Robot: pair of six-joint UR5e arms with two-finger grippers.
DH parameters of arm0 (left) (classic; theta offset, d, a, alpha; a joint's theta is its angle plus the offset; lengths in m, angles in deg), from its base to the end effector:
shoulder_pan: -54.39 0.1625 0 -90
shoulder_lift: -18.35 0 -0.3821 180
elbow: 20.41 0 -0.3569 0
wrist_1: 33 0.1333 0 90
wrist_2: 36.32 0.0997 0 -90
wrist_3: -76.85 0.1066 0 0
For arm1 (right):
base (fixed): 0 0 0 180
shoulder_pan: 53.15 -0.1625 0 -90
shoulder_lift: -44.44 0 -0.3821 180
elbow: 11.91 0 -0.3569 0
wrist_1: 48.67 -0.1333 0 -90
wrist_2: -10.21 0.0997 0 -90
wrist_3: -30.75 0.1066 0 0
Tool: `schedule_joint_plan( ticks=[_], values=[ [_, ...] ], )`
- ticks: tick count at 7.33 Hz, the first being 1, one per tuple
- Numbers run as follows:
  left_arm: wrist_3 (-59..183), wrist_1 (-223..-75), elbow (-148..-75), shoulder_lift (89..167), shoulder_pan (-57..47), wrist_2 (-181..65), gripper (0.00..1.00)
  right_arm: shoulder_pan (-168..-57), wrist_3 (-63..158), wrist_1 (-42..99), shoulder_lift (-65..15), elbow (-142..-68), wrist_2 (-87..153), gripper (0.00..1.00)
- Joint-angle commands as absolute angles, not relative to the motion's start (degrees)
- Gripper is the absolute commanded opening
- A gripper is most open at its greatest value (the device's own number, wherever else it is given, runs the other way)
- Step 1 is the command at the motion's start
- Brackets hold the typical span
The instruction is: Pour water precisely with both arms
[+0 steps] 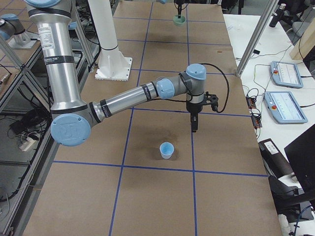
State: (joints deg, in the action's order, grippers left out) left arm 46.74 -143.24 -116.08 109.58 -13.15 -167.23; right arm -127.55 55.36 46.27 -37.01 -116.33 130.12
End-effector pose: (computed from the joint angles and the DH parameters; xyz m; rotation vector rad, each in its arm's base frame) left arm 0.1278 -0.4752 0.5278 0.0961 0.8277 0.0434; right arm -0.0596 -0.5116 0.4581 0.1108 -0.5918 0.0703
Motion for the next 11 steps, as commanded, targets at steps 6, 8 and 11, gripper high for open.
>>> schedule_joint_plan(
  ticks=[6,8,11],
  values=[
    [49.0,-157.5,-100.3,109.4,-14.8,-168.0,0.00,-127.5,55.4,46.3,-36.2,-116.3,129.9,0.99],
    [48.9,-157.8,-99.3,109.4,-14.8,-168.0,0.00,-127.5,55.4,46.3,-36.3,-116.3,129.9,0.99],
    [48.9,-160.9,-96.4,109.7,-14.7,-167.9,0.00,-127.6,55.4,46.3,-36.3,-116.3,129.9,0.99]
  ],
)
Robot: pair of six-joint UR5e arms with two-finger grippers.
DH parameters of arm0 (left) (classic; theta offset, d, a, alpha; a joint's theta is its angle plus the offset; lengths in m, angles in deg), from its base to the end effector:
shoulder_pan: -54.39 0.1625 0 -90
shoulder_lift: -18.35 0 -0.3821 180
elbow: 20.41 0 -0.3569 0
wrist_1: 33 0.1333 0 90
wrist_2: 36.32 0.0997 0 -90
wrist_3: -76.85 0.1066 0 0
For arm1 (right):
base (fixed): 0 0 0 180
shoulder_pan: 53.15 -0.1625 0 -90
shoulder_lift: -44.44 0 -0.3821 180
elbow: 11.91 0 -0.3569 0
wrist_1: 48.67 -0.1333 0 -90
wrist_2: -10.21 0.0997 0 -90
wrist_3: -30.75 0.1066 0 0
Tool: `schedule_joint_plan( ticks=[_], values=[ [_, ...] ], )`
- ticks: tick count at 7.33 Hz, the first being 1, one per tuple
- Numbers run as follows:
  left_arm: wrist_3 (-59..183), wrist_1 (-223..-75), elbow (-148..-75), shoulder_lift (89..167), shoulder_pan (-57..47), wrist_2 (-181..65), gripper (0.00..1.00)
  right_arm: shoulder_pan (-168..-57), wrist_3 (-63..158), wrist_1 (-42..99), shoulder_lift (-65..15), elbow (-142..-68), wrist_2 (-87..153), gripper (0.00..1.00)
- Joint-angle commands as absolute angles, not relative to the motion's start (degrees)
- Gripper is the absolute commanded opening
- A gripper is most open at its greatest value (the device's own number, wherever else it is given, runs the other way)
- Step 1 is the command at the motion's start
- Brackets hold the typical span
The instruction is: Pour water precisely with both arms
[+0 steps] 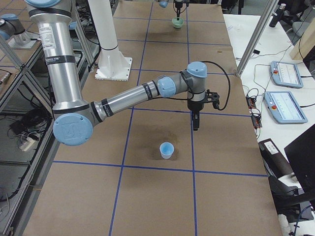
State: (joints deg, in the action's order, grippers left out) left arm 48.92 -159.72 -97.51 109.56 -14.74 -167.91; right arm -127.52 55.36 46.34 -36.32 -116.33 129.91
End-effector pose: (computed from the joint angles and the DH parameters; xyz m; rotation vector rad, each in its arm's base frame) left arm 0.1131 -0.4723 0.6469 0.0850 0.8219 0.0424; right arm -0.0605 -0.5151 0.4523 0.1220 -0.5918 0.0676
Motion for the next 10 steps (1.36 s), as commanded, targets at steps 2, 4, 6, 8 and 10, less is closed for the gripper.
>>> schedule_joint_plan(
  ticks=[2,4,6,8,10],
  values=[
    [49.2,-161.1,-96.5,109.9,-14.7,-167.9,0.75,-127.6,55.4,46.3,-36.3,-116.3,129.9,0.99],
    [49.0,-162.3,-96.6,109.8,-14.7,-167.9,1.00,-127.6,55.4,46.3,-36.5,-116.2,130.0,0.99],
    [48.2,-161.7,-98.0,111.0,-15.3,-168.0,1.00,-127.6,54.3,46.4,-36.9,-116.2,130.1,0.99],
    [48.8,-155.0,-104.0,111.7,-18.3,-167.7,1.00,-128.7,49.9,48.3,-37.3,-115.9,130.2,0.99],
    [50.2,-141.4,-112.0,114.1,-18.4,-167.5,1.00,-132.0,39.8,52.8,-37.2,-115.5,130.1,0.99]
  ],
)
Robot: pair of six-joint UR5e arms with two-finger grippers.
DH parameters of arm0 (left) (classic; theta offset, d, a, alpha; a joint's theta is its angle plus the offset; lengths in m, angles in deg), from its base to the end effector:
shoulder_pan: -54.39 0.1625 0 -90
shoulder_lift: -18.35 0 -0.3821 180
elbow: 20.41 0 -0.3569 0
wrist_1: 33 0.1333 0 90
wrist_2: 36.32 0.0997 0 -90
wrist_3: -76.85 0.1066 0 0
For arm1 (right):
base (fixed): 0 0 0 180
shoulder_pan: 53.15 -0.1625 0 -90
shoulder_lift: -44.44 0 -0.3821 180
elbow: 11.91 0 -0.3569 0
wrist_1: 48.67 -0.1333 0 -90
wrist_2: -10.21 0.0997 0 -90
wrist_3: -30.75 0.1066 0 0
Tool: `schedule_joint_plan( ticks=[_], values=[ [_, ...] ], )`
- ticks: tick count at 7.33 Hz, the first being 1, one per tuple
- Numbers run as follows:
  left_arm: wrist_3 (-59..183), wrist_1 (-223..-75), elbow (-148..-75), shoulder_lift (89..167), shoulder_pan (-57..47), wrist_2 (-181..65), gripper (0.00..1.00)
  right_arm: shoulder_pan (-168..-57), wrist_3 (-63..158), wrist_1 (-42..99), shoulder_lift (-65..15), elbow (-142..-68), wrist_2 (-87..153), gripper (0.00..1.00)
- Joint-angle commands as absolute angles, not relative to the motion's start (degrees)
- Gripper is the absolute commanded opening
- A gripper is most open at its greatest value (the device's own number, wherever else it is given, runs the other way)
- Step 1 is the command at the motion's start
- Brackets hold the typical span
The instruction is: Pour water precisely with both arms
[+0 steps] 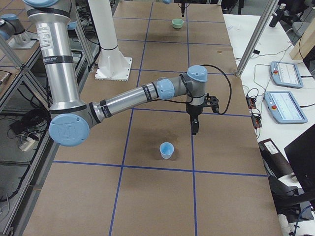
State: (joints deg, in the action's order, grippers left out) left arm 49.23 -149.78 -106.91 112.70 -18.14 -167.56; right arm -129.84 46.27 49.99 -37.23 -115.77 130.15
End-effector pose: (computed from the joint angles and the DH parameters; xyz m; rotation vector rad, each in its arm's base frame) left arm 0.0934 -0.5067 0.5630 0.1551 0.8273 0.0069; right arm -0.0382 -0.5093 0.4723 0.0940 -0.5611 -0.0242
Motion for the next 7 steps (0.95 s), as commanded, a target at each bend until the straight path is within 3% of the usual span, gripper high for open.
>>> schedule_joint_plan(
  ticks=[1,4,7],
  values=[
    [56.0,-133.2,-114.7,115.5,-19.6,-167.4,1.00,-133.7,36.8,53.5,-37.3,-114.3,131.0,0.99],
    [76.3,-115.7,-116.4,118.7,-30.3,-167.6,1.00,-138.9,30.0,52.9,-43.3,-111.3,140.9,0.99],
    [83.1,-116.7,-112.8,113.9,-34.3,-167.6,1.00,-141.8,28.3,50.7,-49.2,-111.0,142.6,0.99]
  ],
)
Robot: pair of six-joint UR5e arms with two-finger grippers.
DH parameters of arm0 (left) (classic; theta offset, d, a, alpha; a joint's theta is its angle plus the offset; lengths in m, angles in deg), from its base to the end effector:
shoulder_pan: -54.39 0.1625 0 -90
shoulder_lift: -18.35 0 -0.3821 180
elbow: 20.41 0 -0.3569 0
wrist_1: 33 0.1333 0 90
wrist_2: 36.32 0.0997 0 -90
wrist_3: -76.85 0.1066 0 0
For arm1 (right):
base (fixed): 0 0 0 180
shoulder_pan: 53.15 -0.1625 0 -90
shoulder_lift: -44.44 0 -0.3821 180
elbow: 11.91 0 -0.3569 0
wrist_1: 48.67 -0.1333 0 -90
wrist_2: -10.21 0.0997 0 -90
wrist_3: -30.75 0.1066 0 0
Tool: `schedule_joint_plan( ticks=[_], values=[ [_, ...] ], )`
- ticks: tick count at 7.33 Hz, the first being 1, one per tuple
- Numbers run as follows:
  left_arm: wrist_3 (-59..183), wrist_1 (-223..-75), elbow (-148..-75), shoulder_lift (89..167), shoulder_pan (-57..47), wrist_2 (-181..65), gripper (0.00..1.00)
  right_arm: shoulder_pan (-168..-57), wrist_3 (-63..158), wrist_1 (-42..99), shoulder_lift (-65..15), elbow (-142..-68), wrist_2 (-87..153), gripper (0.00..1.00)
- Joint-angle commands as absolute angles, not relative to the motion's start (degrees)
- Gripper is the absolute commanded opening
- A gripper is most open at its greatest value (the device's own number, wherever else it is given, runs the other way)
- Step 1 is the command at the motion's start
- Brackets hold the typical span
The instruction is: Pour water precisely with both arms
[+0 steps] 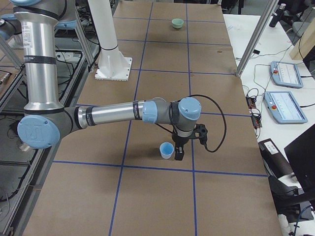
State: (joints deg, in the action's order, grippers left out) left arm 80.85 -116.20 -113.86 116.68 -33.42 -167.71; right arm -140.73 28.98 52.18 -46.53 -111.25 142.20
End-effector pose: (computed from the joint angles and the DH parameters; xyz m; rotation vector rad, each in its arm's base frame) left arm -0.0432 -0.5130 0.5387 0.0946 0.7211 0.1346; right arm 0.0432 -0.4450 0.5761 -0.0455 -0.7326 -0.0540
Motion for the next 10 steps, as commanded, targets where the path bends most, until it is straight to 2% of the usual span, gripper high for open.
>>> schedule_joint_plan(
  ticks=[1,10],
  values=[
    [82.9,-117.5,-112.6,113.2,-34.4,-167.7,1.00,-141.9,28.5,49.0,-50.5,-110.4,142.2,0.99],
    [81.8,-117.5,-113.2,112.4,-34.8,-167.6,1.00,-142.1,29.0,48.8,-50.1,-110.5,142.3,0.99]
  ],
)
